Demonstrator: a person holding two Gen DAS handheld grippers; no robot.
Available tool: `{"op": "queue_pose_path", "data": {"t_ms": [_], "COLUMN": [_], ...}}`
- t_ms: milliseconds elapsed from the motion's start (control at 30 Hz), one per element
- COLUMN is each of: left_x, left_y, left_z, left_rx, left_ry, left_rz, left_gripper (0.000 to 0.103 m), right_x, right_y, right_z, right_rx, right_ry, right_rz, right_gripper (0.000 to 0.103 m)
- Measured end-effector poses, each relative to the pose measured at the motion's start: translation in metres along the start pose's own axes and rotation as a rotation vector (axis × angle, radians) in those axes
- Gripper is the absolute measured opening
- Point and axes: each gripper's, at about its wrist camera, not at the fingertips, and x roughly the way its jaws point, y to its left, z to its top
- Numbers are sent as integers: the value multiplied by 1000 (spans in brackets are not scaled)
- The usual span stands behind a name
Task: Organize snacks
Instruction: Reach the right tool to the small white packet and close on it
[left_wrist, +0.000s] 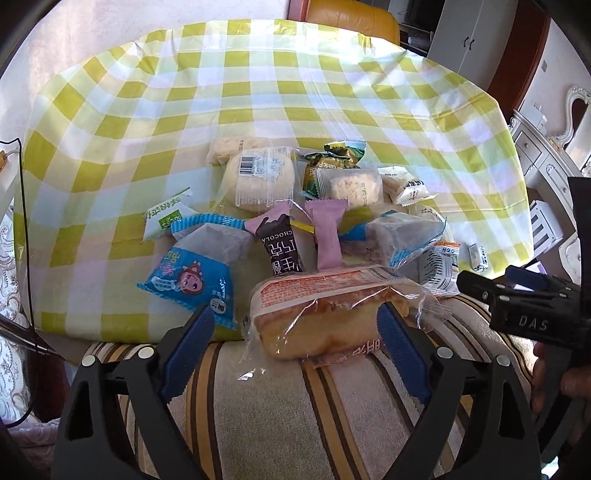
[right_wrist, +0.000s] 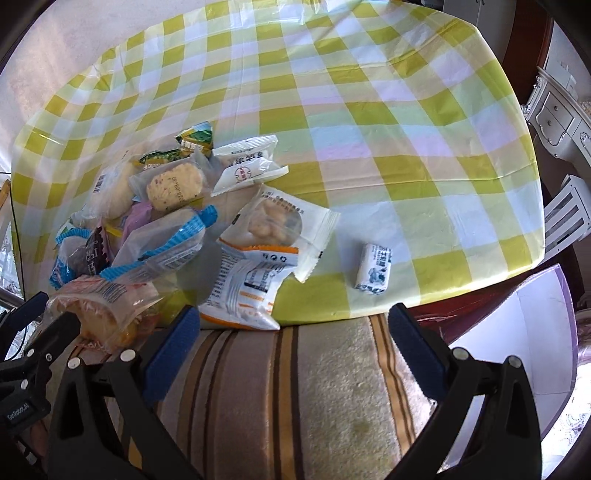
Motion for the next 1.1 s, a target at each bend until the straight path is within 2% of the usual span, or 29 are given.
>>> {"op": "queue_pose_path", "data": {"t_ms": [167, 433, 533, 700, 733, 800, 833, 900, 933, 967, 1067, 1100], "left_x": [5, 12, 16, 21, 23, 27, 30, 32, 32, 32, 30, 29], "left_y": [-6, -20, -23, -27, -27, -28, -27, -24, -25, -26, -27, -27], "left_z": [2, 5, 5, 7, 7, 7, 8, 8, 9, 8, 8, 8], "left_rx": [32, 112, 135, 157, 161, 170, 166, 155, 156, 161, 167, 164], "left_ry": [19, 40, 51, 64, 68, 81, 90, 98, 94, 92, 81, 79], "left_rz": [7, 28, 31, 28, 24, 4, -15, -36, -41, -46, -55, -62], "left_gripper": [90, 93, 94, 94, 94, 94, 92, 83, 80, 73, 57, 52], "right_x": [11, 27, 33, 43, 46, 48, 49, 48, 46, 43, 41, 40], "right_y": [-16, -21, -21, -22, -22, -25, -27, -28, -28, -30, -39, -41], "right_z": [12, 17, 19, 20, 20, 20, 20, 21, 21, 22, 23, 22], "right_rx": [29, 4, 3, 7, 8, 24, 33, 36, 38, 46, 82, 90], "right_ry": [0, 38, 47, 66, 75, 76, 77, 63, 50, 40, 28, 27], "right_rz": [-55, -132, -138, -126, -120, -92, -66, -65, -63, -61, -17, 9], "right_gripper": [102, 102, 101, 93, 88, 87, 84, 76, 64, 45, 20, 20]}}
